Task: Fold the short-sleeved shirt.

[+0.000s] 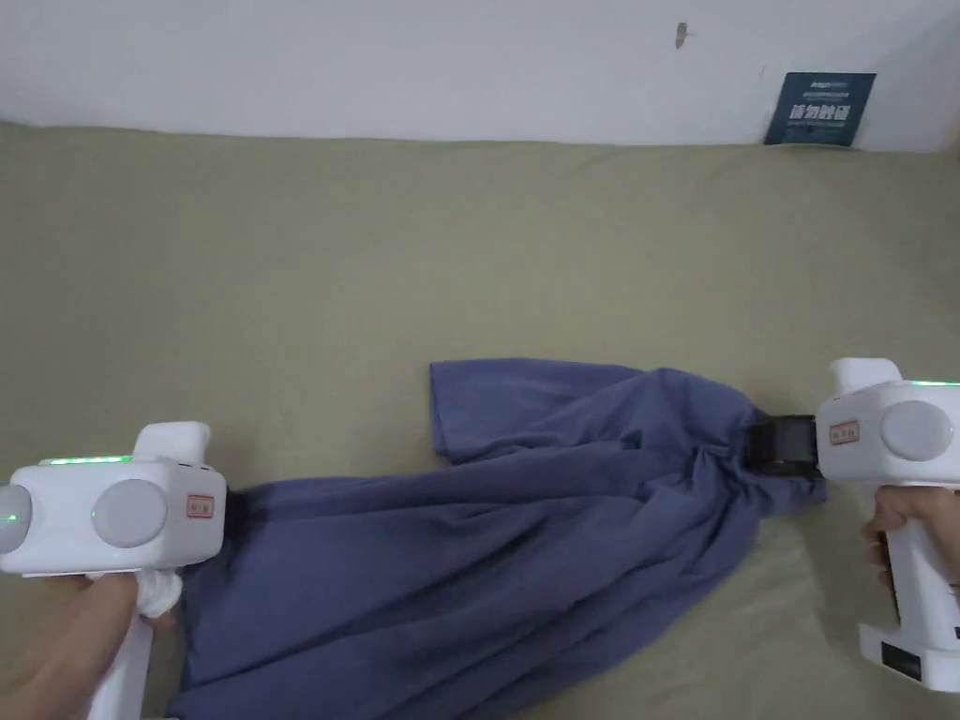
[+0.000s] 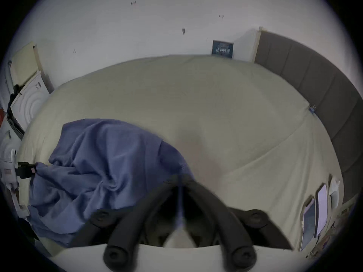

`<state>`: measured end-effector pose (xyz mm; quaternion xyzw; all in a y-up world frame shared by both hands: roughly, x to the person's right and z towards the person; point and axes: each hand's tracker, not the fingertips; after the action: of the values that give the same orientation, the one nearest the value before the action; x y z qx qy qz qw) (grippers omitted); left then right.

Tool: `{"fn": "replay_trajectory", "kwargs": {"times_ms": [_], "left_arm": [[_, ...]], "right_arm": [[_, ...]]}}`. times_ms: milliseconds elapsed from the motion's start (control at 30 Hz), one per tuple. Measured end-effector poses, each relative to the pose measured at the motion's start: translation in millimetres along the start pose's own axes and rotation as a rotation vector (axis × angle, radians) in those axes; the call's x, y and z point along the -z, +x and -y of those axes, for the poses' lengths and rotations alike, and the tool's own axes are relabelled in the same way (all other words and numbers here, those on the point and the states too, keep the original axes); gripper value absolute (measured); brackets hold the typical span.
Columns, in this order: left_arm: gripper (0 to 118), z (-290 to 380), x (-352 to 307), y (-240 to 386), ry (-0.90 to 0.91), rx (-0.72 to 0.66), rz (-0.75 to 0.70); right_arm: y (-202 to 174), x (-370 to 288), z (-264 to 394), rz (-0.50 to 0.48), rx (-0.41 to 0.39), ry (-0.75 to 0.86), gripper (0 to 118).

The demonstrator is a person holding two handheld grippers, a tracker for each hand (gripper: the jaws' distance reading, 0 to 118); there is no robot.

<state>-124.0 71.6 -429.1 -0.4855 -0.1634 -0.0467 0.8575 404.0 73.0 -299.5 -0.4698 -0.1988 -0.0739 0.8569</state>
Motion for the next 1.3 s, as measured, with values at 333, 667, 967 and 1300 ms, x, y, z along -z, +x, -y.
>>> {"fn": "replay_trajectory", "kwargs": {"times_ms": [333, 667, 967, 1300], "left_arm": [[1, -0.7, 0.2, -2.3, 0.015, -0.015, -0.003], [1, -21.3, -123.8, -19.0, 0.208, 0.034, -0.098], [1, -49.0, -262.5, -42.2, 0.390, 0.040, -0.181], [1, -119.9, -320.2, -14.8, 0.524, 0.037, -0.258]], "right_arm": [[-15.0, -19.3, 14.9, -0.069, 0.020, 0.070, 54], [6.8, -148.0, 11.5, -0.069, -0.006, 0.250, 9], [14.0, -278.0, -6.0, -0.100, -0.021, 0.447, 9], [1.4, -336.0, -74.3, -0.049, 0.012, 0.578, 9]]}}
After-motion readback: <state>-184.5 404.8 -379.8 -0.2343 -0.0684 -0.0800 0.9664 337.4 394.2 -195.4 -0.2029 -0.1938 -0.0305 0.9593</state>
